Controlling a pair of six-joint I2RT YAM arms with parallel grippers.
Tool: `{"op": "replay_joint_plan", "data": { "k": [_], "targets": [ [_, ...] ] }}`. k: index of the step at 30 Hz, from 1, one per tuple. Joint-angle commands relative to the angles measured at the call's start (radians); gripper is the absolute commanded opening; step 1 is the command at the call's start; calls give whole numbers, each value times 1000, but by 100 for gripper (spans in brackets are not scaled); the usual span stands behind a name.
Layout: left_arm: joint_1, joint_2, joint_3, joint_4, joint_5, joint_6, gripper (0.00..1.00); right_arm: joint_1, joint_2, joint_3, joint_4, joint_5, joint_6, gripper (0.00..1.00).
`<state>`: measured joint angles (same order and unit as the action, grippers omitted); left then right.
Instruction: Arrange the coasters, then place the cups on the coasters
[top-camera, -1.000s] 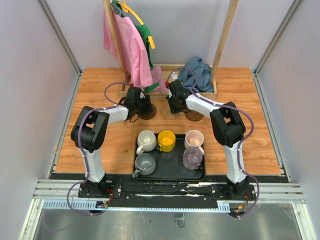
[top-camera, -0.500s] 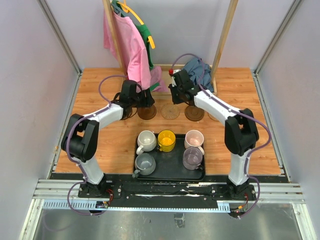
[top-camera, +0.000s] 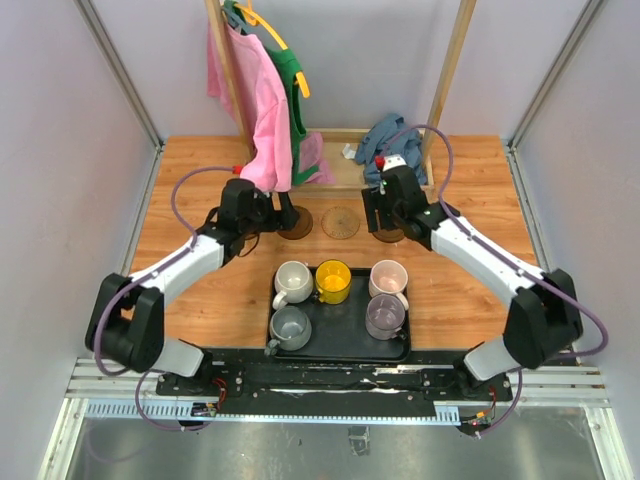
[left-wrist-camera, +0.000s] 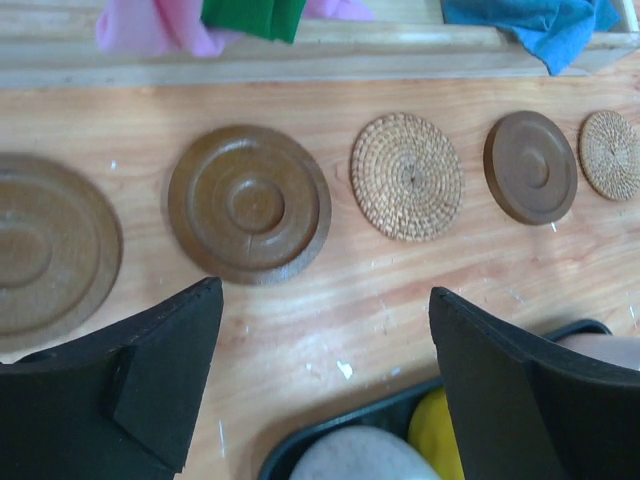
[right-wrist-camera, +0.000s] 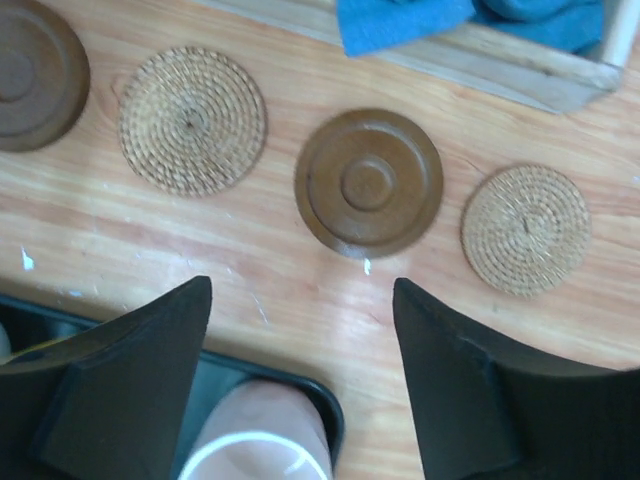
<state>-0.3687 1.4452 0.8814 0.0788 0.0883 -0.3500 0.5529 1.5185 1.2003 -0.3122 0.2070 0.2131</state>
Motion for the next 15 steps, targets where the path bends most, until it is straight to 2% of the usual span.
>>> {"op": "replay_joint_plan", "data": {
  "k": [1, 4, 8, 12, 15],
  "targets": [
    [-5, -130, -80, 0, -22, -5, 89, -21, -158, -94, -27, 59, -26, 76],
    [-37, -200, -119, -40, -59, 9, 92, -21, -226, -117, -137, 53, -43, 79],
    [-91, -270, -172, -76, -65, -8, 95, -19, -323, -174, -245, 64, -21, 92],
    [-128, -327, -243, -106, -63, -39, 96, -19, -425, -232, -318, 29, 37, 98],
    [-133, -370, -299, -122, -60, -62, 96, -18, -497, -269, -373, -11, 76, 99]
  ]
}}
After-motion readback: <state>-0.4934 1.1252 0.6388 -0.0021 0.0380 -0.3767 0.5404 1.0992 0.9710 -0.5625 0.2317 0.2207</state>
